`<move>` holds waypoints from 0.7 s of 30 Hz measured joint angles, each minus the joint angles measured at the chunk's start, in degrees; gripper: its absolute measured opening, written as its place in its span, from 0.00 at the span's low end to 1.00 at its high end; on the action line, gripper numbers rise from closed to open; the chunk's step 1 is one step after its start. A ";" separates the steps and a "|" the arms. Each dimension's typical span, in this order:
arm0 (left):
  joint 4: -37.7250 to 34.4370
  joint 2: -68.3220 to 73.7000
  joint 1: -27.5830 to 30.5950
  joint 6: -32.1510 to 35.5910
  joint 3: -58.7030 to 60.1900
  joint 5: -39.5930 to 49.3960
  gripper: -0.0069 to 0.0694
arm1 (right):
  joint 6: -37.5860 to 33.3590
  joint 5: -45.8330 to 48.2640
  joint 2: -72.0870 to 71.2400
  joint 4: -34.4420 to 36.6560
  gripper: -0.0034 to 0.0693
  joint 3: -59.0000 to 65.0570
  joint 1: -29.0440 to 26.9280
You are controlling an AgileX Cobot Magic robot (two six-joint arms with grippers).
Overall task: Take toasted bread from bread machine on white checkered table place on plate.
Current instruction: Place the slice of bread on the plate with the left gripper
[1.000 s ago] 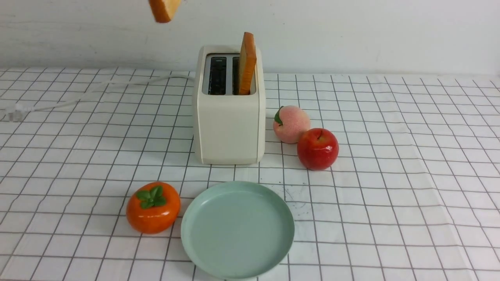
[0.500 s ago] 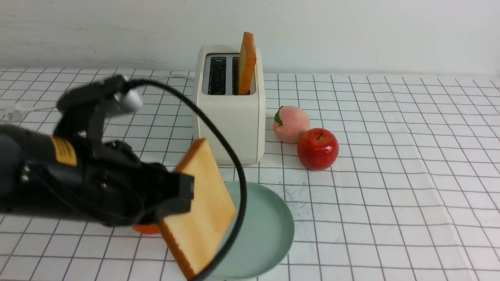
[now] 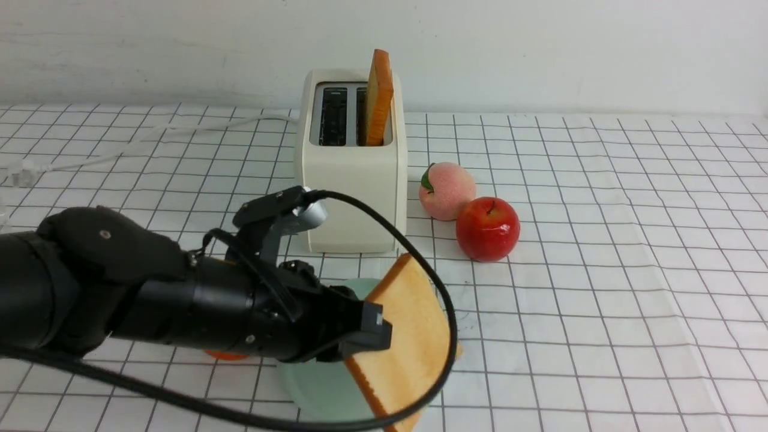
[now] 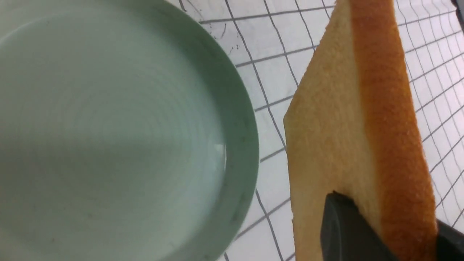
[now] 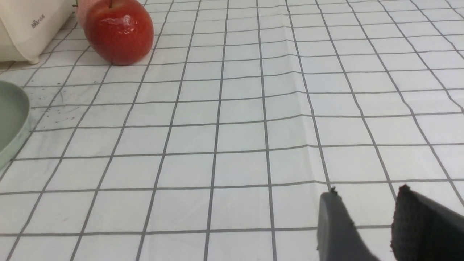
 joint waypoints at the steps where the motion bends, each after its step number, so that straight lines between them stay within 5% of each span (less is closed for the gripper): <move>1: -2.17 0.57 1.27 1.86 0.00 0.57 0.22 | 0.00 0.00 0.00 0.00 0.38 0.00 0.00; 7: -13.61 6.74 8.29 12.63 -0.24 5.94 0.22 | 0.00 0.00 0.00 0.00 0.38 0.00 0.00; 21: -16.14 12.92 8.42 16.78 -0.36 3.23 0.22 | 0.00 0.00 0.00 0.00 0.38 0.00 0.00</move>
